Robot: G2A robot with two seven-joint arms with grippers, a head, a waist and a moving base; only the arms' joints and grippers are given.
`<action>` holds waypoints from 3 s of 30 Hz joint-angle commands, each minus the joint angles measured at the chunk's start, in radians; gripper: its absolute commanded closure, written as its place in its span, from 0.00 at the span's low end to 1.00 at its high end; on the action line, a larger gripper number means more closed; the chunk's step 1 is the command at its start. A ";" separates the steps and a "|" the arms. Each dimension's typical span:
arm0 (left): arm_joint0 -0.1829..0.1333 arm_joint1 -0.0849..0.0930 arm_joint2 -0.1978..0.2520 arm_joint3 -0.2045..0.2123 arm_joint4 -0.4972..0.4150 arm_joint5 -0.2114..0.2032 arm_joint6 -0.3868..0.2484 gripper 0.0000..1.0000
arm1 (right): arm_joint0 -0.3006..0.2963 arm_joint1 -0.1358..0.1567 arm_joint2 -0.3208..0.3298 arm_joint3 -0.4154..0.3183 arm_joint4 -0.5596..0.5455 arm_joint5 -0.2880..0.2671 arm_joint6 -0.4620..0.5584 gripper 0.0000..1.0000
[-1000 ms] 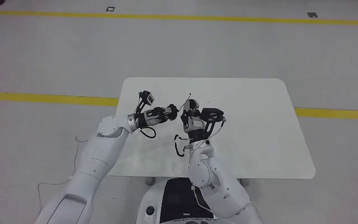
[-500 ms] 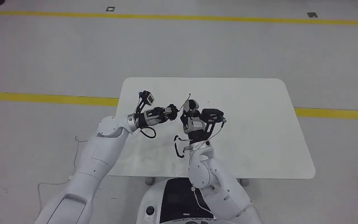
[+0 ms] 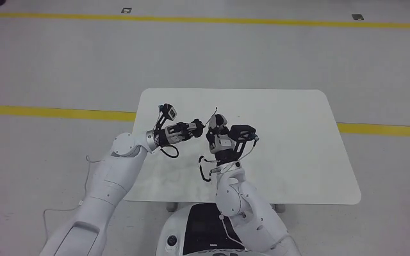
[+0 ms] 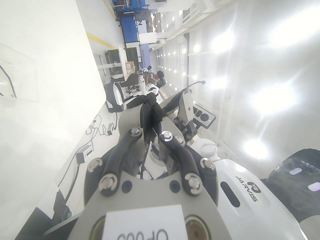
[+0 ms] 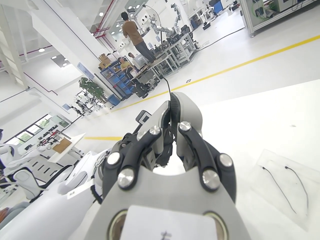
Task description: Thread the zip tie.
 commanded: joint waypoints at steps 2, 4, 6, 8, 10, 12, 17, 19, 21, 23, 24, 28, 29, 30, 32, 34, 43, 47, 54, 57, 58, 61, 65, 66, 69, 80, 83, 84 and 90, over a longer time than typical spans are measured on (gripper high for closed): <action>0.000 0.000 0.000 0.000 0.000 0.000 0.000 1.00 | 0.004 -0.002 0.000 0.005 0.002 0.008 -0.007 1.00; 0.000 0.000 0.000 0.000 0.000 0.000 0.000 1.00 | 0.006 -0.002 0.000 0.007 0.004 0.009 -0.011 1.00; 0.000 0.000 0.000 0.000 0.000 0.000 0.000 1.00 | 0.007 -0.003 0.000 0.009 0.005 0.010 -0.012 1.00; 0.000 0.000 0.000 0.000 0.000 0.000 0.000 1.00 | 0.008 -0.003 0.000 0.009 0.005 0.011 -0.013 1.00; 0.000 0.000 0.000 0.000 0.000 0.000 0.000 1.00 | 0.010 -0.004 0.000 0.010 0.007 0.011 -0.015 1.00; 0.000 0.000 0.000 0.000 0.000 0.000 0.000 1.00 | 0.011 -0.005 0.000 0.012 0.008 0.011 -0.016 1.00; 0.000 0.000 0.000 0.000 0.000 0.000 0.000 1.00 | 0.016 -0.006 -0.001 0.019 0.006 0.015 -0.012 1.00; 0.000 0.000 0.000 0.000 0.000 0.000 0.000 1.00 | 0.017 -0.006 -0.001 0.023 0.004 0.018 -0.011 1.00; 0.000 0.000 0.000 0.000 0.000 0.000 0.000 1.00 | 0.018 -0.007 -0.002 0.027 0.002 0.020 -0.008 1.00; 0.000 0.000 0.000 0.000 0.000 0.000 0.000 1.00 | 0.019 -0.007 -0.003 0.029 -0.004 0.023 -0.006 1.00; 0.000 0.000 0.000 0.000 0.000 0.000 0.000 1.00 | 0.019 -0.007 -0.003 0.029 -0.006 0.023 -0.006 1.00; 0.000 0.000 0.000 0.000 0.000 0.000 0.000 1.00 | 0.017 -0.007 -0.002 0.030 -0.017 0.026 -0.005 1.00; 0.000 0.000 0.000 0.000 0.000 0.000 0.000 1.00 | 0.017 -0.006 -0.001 0.030 -0.020 0.027 -0.006 1.00; 0.000 0.000 0.000 0.000 0.000 0.000 0.000 1.00 | 0.015 -0.006 0.000 0.030 -0.022 0.027 -0.006 1.00; 0.000 0.000 0.000 0.000 0.000 0.000 0.000 1.00 | 0.014 -0.005 0.004 0.028 -0.027 0.028 -0.006 1.00; 0.000 0.000 0.000 0.000 0.000 0.000 0.000 1.00 | 0.011 -0.004 0.009 0.023 -0.029 0.027 -0.004 1.00; 0.000 0.000 0.000 0.000 0.000 0.000 0.000 1.00 | 0.001 -0.001 0.021 0.010 -0.039 0.022 0.006 1.00; 0.000 0.000 0.000 0.000 0.000 0.000 0.000 1.00 | -0.005 -0.002 0.022 -0.001 -0.015 0.007 0.003 1.00; 0.000 0.000 0.000 0.000 0.000 0.000 0.000 1.00 | -0.008 -0.002 0.016 -0.004 -0.007 -0.006 0.005 1.00; 0.000 0.000 0.000 0.000 0.000 0.000 0.000 1.00 | -0.005 -0.003 0.011 -0.001 -0.006 -0.007 0.004 1.00; 0.000 0.000 0.000 0.000 0.000 0.000 0.000 1.00 | -0.005 -0.003 0.010 0.000 -0.006 -0.007 0.004 1.00; 0.000 0.000 0.000 0.000 0.000 0.000 0.000 1.00 | -0.003 -0.004 0.008 0.003 -0.008 -0.006 0.004 1.00; 0.000 0.000 0.000 0.000 0.000 0.000 0.000 1.00 | -0.002 -0.005 0.008 0.005 -0.005 -0.005 -0.005 1.00; 0.000 0.000 0.000 0.000 0.000 0.000 0.000 1.00 | -0.001 -0.005 0.008 0.006 -0.003 -0.005 -0.006 1.00; 0.000 0.000 0.000 0.000 0.000 0.000 0.000 1.00 | 0.002 -0.006 0.008 0.011 0.000 -0.004 -0.008 1.00; 0.000 0.000 0.000 0.000 0.000 0.000 0.000 1.00 | 0.012 -0.008 0.004 0.026 -0.010 0.006 -0.004 1.00; 0.000 0.000 0.000 0.000 0.000 0.000 0.000 1.00 | 0.014 -0.008 0.003 0.029 -0.018 0.011 0.000 1.00; 0.000 0.000 0.000 0.000 0.000 0.000 0.000 1.00 | 0.015 -0.008 0.003 0.030 -0.023 0.013 0.002 1.00; 0.000 0.000 0.000 0.000 0.000 0.000 0.000 1.00 | 0.015 -0.007 0.005 0.031 -0.037 0.017 0.008 1.00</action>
